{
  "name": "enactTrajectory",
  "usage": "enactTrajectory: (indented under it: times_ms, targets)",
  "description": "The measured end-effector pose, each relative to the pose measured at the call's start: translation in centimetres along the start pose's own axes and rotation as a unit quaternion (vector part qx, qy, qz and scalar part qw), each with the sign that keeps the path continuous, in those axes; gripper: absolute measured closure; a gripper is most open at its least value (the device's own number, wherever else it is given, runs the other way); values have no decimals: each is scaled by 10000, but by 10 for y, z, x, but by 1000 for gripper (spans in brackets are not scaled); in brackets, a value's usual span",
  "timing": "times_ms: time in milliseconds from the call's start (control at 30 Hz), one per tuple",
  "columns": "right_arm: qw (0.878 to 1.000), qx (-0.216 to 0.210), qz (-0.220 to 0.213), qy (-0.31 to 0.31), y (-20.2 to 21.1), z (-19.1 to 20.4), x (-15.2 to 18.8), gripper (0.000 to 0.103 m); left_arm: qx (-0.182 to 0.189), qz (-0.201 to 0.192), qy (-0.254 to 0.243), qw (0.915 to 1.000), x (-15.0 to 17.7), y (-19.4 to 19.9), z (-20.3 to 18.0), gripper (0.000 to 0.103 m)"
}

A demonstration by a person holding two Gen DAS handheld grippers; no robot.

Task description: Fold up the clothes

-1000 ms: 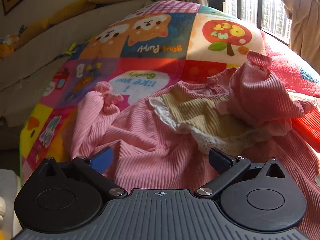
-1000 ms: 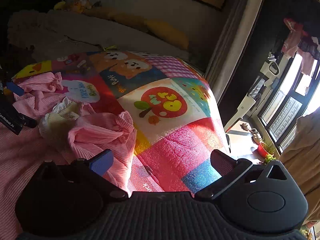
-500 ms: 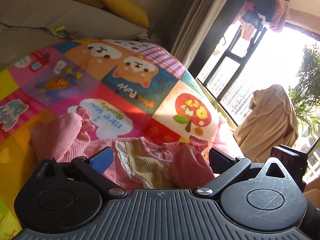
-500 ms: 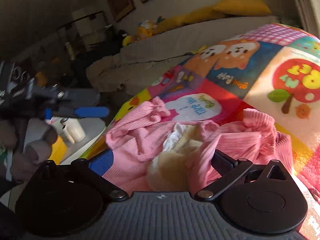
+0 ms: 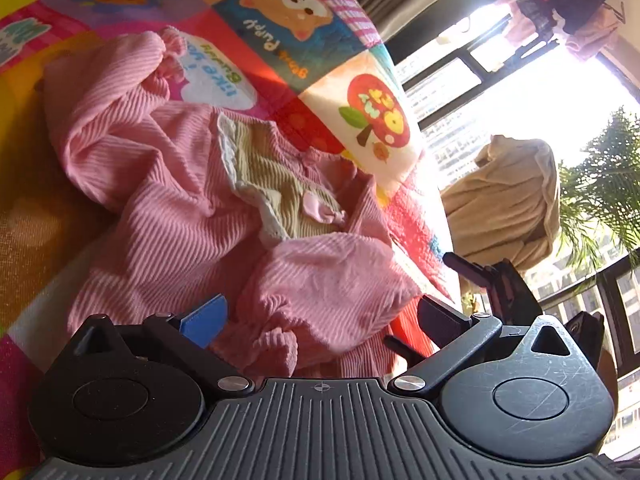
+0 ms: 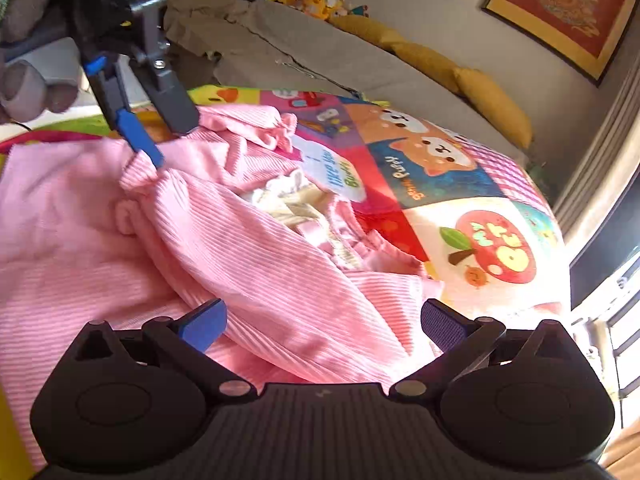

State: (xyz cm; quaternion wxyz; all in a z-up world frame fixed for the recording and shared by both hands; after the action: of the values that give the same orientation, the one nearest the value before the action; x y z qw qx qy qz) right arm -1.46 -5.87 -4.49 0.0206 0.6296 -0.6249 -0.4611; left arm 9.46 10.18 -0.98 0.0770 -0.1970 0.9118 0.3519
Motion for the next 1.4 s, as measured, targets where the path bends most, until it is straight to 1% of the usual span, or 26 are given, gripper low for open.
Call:
enactTrajectory:
  times_ms: [133, 233, 300, 333, 367, 400, 433, 467, 500, 533, 600, 700, 767, 800, 867, 933, 967, 1033, 1100, 1133, 1167, 1200, 1267, 1300, 1333, 1400]
  targets:
    - [9983, 162, 246, 494, -12, 11, 9, 0, -496, 26, -522, 9974, 12, -21, -2, 0]
    - [9950, 337, 241, 904, -24, 25, 2, 0, -763, -137, -1169, 9901, 18, -26, -11, 1]
    - [9934, 483, 184, 1022, -32, 29, -4, 0, -1032, -206, -1562, 9821, 23, -29, -15, 14]
    - [9929, 576, 149, 1025, -33, 28, -6, 0, -1181, -213, -1730, 9776, 25, -30, -16, 37]
    - [9925, 696, 121, 996, -34, 26, -8, 0, -1279, -250, -1871, 9737, 27, -30, -17, 47]
    - [9922, 847, 98, 910, -34, 21, -10, 0, -1365, -294, -2005, 9697, 28, -29, -17, 51]
    - [9915, 1019, 79, 804, -33, 16, -11, 0, -1362, -306, -2062, 9685, 28, -27, -18, 63]
    - [9902, 1208, 63, 698, -31, 11, -12, 0, -1321, -337, -2083, 9685, 27, -22, -21, 73]
    - [9887, 1348, 42, 648, -29, 8, -13, 0, -1263, -413, -2143, 9677, 22, -17, -27, 76]
    - [9886, 1340, 25, 689, -28, 9, -14, 0, -1203, -498, -2211, 9665, 18, -13, -33, 80]
    - [9904, 1119, 18, 810, -29, 13, -17, 0, -1133, -763, -2427, 9604, 5, -5, -50, 82]
    - [9934, 816, 34, 805, -37, 17, -22, 0, -970, -1269, -2811, 9463, -18, 7, -84, 83]
    - [9949, 837, 46, 553, -47, 8, -26, 0, -832, -1686, -3126, 9311, -31, 13, -109, 84]
    - [9943, 1000, 106, 366, -51, -2, -25, 0, -777, -1848, -3245, 9244, -35, 16, -120, 84]
    - [9864, 1608, 322, 72, -60, -26, -18, 0, -671, -2042, -3401, 9155, -41, 17, -134, 84]
    - [9736, 2207, 536, -223, -69, -49, -11, 0, -590, -2147, -3510, 9095, -46, 13, -144, 84]
    - [9653, 2503, 642, -370, -72, -60, -8, 0, -574, -2170, -3550, 9075, -48, 9, -147, 84]
    - [9375, 3355, 797, -462, -72, -78, 3, 0, -678, -2128, -3656, 9036, -50, -5, -143, 84]
    - [9210, 3768, 890, -441, -72, -85, 12, 0, -795, -2077, -3765, 8993, -52, -19, -137, 84]
    - [9188, 3805, 952, -441, -74, -86, 16, 0, -853, -2052, -3818, 8971, -53, -26, -134, 84]
    - [9273, 3573, 1000, -496, -76, -83, 20, 0, -912, -2026, -3872, 8949, -54, -34, -131, 84]
    - [9404, 3190, 1023, -589, -79, -78, 22, 0, -1010, -1986, -3851, 8956, -56, -40, -125, 84]
    - [9640, 2348, 933, -824, -76, -65, 26, 0, -1308, -1771, -3679, 9034, -63, -54, -97, 84]
    - [9727, 1940, 859, -938, -71, -58, 26, 0, -1487, -1672, -3625, 9047, -66, -59, -82, 84]
    - [9794, 1574, 763, -1013, -65, -51, 26, 0, -1670, -1578, -3580, 9050, -68, -63, -67, 83]
    - [9878, 1005, 539, -1059, -49, -39, 23, 0, -2022, -1391, -3521, 9032, -72, -69, -40, 73]
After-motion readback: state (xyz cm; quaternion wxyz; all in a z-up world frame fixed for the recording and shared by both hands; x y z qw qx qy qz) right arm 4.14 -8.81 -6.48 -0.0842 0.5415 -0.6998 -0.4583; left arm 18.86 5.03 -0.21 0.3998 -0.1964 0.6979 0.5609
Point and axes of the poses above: each gripper's, at about its wrist camera, not at the fingertips, and y roughly against the way its jaws point, z to its left, x to its underside, the point moved 5 cm from there along -y, roughly the way its jaws point, and after that the axes turned 10 degrees about y, right-handed, at the moved point
